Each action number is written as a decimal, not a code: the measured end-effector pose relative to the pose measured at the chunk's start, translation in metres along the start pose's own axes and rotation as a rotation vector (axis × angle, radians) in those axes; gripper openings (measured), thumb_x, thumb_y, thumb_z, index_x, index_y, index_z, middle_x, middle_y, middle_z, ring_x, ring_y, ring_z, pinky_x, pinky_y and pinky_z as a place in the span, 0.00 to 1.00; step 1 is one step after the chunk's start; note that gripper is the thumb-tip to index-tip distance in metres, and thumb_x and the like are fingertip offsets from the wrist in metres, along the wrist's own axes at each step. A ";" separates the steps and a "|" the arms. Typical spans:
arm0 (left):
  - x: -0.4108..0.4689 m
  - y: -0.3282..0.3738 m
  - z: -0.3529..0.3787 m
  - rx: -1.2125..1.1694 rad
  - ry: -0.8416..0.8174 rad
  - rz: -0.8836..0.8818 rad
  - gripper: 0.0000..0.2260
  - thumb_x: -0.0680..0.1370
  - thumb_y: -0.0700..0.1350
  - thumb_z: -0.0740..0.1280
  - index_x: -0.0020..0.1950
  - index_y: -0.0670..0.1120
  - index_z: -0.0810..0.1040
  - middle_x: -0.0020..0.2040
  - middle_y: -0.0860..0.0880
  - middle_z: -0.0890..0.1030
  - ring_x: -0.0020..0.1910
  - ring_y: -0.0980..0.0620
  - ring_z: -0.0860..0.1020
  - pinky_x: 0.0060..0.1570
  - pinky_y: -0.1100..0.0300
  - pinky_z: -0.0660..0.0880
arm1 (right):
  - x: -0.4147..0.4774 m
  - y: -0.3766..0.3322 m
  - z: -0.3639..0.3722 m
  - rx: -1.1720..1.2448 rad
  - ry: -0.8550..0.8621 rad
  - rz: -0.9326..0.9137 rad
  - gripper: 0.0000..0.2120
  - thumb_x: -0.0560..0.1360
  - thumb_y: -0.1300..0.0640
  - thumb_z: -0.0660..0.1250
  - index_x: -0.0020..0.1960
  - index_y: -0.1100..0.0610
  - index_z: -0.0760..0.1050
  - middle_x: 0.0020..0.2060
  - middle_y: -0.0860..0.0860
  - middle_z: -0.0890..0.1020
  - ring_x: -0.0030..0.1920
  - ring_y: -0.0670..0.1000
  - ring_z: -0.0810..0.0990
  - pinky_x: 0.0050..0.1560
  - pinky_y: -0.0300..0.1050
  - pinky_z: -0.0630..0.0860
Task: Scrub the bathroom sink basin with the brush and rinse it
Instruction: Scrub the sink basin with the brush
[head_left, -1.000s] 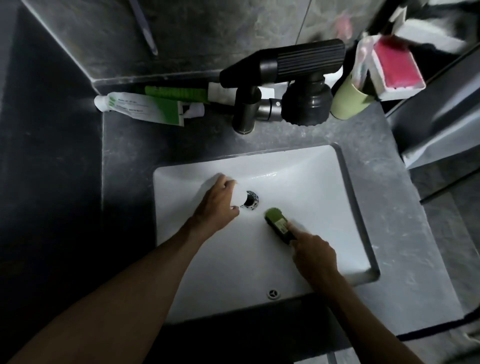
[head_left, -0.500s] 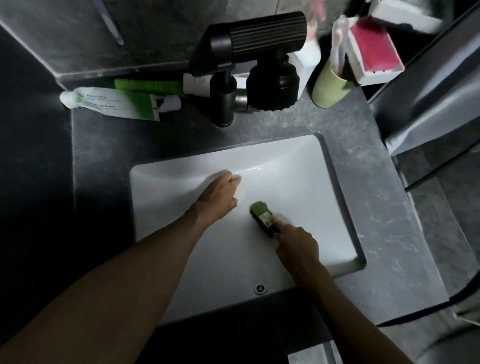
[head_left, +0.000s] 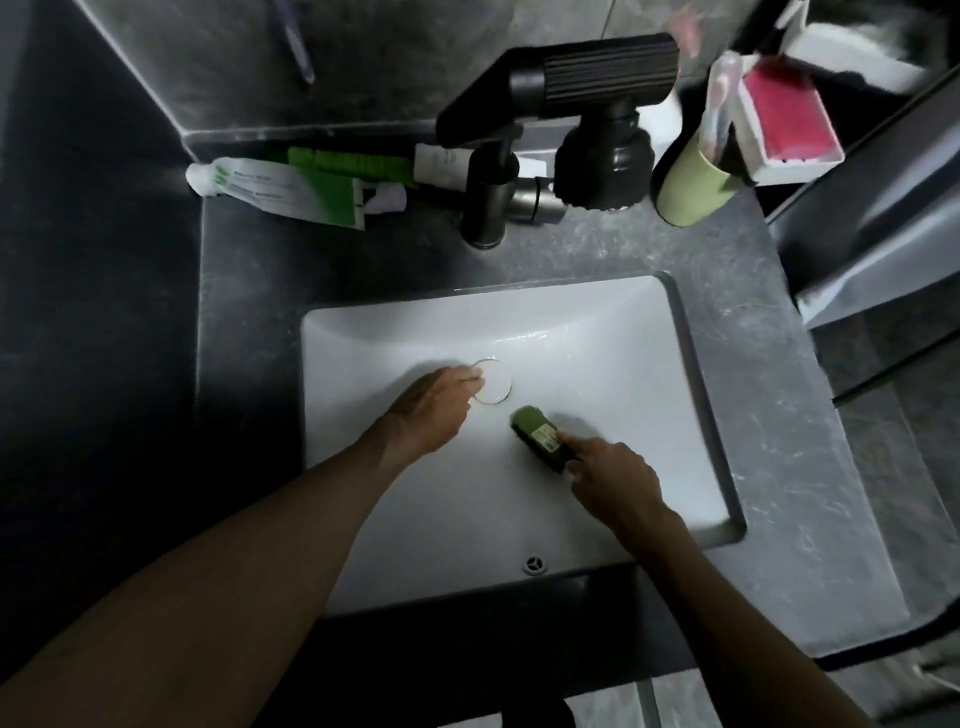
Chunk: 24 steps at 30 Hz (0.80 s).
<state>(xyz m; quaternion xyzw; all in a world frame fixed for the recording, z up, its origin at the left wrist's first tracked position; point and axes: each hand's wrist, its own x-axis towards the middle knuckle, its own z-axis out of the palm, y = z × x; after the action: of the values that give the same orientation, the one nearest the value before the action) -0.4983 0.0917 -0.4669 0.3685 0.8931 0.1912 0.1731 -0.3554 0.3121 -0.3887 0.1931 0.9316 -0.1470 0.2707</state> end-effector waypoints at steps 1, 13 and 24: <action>-0.002 0.002 -0.004 -0.037 -0.004 -0.006 0.19 0.81 0.37 0.64 0.72 0.39 0.75 0.74 0.42 0.74 0.74 0.43 0.71 0.78 0.53 0.61 | 0.000 0.000 0.002 -0.002 -0.005 -0.010 0.24 0.78 0.50 0.61 0.73 0.36 0.65 0.54 0.53 0.82 0.50 0.55 0.81 0.45 0.45 0.74; -0.099 0.038 -0.044 -0.107 0.080 -0.143 0.10 0.80 0.43 0.68 0.61 0.44 0.83 0.60 0.46 0.82 0.63 0.45 0.77 0.66 0.52 0.72 | -0.008 -0.017 -0.024 -0.024 -0.419 -0.289 0.18 0.77 0.47 0.65 0.64 0.31 0.74 0.49 0.46 0.82 0.49 0.51 0.82 0.53 0.44 0.79; -0.156 0.122 -0.009 -0.116 0.183 -0.564 0.11 0.80 0.43 0.61 0.59 0.46 0.79 0.56 0.45 0.78 0.56 0.44 0.76 0.49 0.50 0.76 | -0.033 -0.021 -0.051 0.051 -0.575 -0.224 0.16 0.77 0.52 0.66 0.60 0.35 0.79 0.27 0.49 0.75 0.25 0.47 0.70 0.26 0.37 0.67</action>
<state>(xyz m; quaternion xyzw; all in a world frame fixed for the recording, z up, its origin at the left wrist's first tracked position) -0.3258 0.0570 -0.3753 0.0766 0.9597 0.2188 0.1590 -0.3621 0.3032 -0.3259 0.0467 0.8283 -0.2480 0.5003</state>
